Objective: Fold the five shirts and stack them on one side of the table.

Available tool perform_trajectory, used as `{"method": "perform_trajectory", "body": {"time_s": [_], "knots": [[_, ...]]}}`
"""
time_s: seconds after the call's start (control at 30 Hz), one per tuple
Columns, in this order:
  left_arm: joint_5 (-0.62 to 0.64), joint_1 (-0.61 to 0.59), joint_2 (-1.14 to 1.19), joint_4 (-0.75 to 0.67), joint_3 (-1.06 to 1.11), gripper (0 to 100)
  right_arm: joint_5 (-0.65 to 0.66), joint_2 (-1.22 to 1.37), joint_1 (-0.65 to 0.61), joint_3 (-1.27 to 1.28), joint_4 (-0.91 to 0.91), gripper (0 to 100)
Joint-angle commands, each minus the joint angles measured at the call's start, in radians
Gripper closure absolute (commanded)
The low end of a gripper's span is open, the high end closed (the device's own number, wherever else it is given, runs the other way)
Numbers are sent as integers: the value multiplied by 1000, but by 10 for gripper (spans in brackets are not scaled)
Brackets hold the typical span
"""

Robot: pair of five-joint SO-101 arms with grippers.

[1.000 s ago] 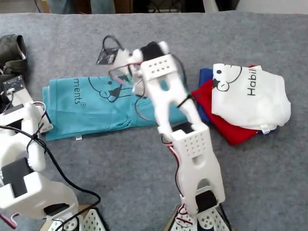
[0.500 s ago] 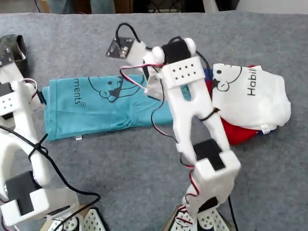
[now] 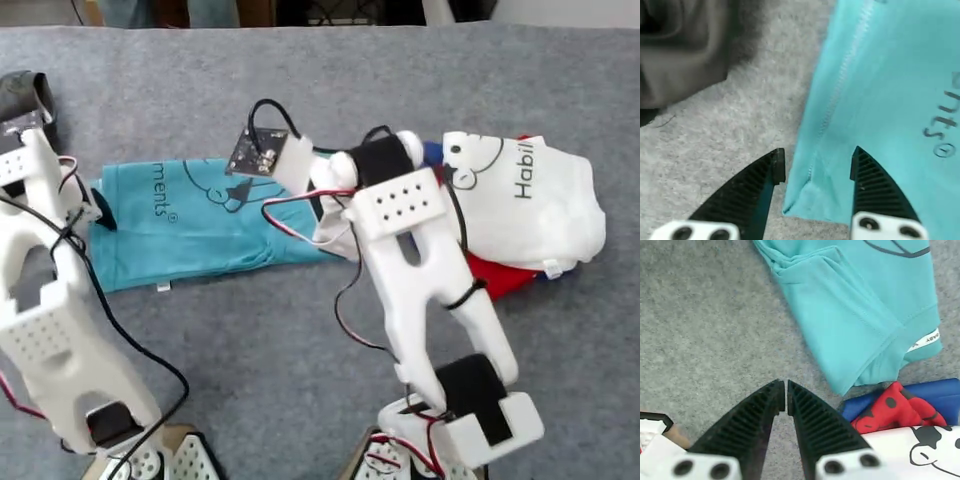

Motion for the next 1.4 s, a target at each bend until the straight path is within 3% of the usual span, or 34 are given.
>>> {"method": "perform_trajectory", "body": {"time_s": [0.0, 0.23, 0.43, 0.57, 0.87, 1.0, 1.17, 1.37], "knots": [[8, -12, 118, 51, -185, 766, -6, -50, -9, 10, -18, 977], [6, -8, 348, 140, -358, 768, -6, -51, -9, 8, -18, 977], [2, 5, 468, 236, -522, 965, -6, -53, -9, 7, -18, 977], [8, -4, 519, 276, -619, 966, -6, -53, -9, 5, -18, 977], [0, -162, 396, 290, -690, 971, -6, -53, -8, -59, -17, 977], [-72, -159, 264, 290, -627, 971, -2, -53, -8, -64, -18, 977], [-87, -47, 48, 290, -453, 971, -6, -51, 64, -150, -46, 975], [-26, 288, -160, 287, -248, 971, 2, -53, 163, -251, -52, 975]]}}
